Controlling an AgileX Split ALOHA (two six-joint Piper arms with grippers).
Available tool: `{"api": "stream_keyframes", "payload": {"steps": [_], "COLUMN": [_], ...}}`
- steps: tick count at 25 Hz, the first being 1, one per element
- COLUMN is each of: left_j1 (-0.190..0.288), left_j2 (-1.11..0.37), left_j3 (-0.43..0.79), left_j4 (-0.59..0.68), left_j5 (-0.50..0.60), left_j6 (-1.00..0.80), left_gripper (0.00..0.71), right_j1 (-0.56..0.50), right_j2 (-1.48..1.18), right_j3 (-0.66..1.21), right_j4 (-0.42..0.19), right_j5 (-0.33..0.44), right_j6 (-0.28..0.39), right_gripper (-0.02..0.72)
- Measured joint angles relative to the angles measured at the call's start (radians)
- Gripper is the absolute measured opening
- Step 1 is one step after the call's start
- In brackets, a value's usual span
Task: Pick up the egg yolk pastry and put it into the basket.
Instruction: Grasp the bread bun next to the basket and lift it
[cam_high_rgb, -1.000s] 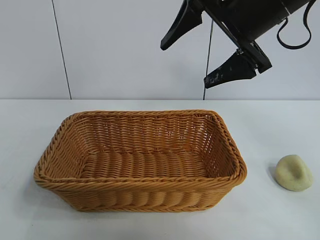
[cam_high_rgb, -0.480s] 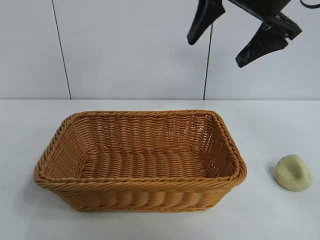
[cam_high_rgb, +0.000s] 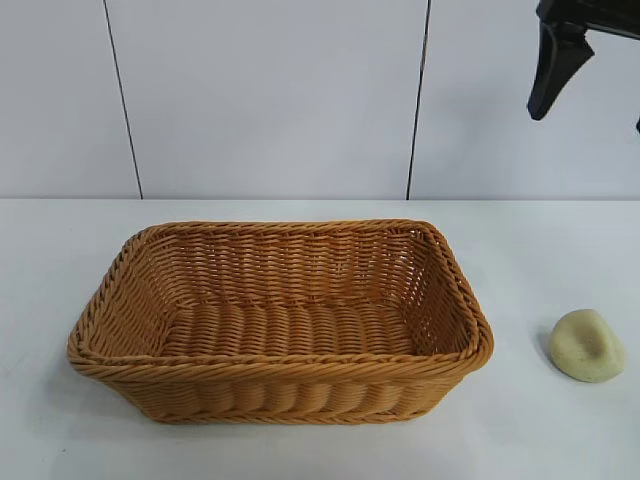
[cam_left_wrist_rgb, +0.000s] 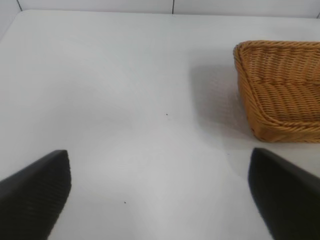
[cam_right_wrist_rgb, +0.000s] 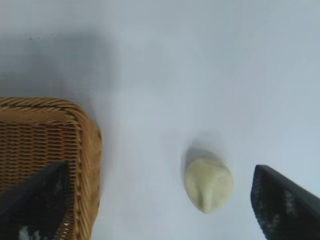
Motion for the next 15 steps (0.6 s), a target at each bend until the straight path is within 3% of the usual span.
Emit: {"api": "stream_keyframes", "payload": {"steps": [3, 7, 15], "left_j1": [0.000, 0.000, 0.000], "left_j2": [0.000, 0.000, 0.000], "left_j3": [0.000, 0.000, 0.000], "left_j4": [0.000, 0.000, 0.000], "left_j5": [0.000, 0.000, 0.000], "left_j6": [0.000, 0.000, 0.000], "left_gripper": [0.692, 0.692, 0.692], "right_j1": [-0.001, -0.001, -0.001], "right_j2": [0.000, 0.000, 0.049], "right_j3": [0.002, 0.068, 0.315], "right_j4": [-0.012, -0.013, -0.013], "right_j5": [0.036, 0.022, -0.175], "right_j6": [-0.003, -0.004, -0.004], "right_gripper": [0.696, 0.696, 0.696]}}
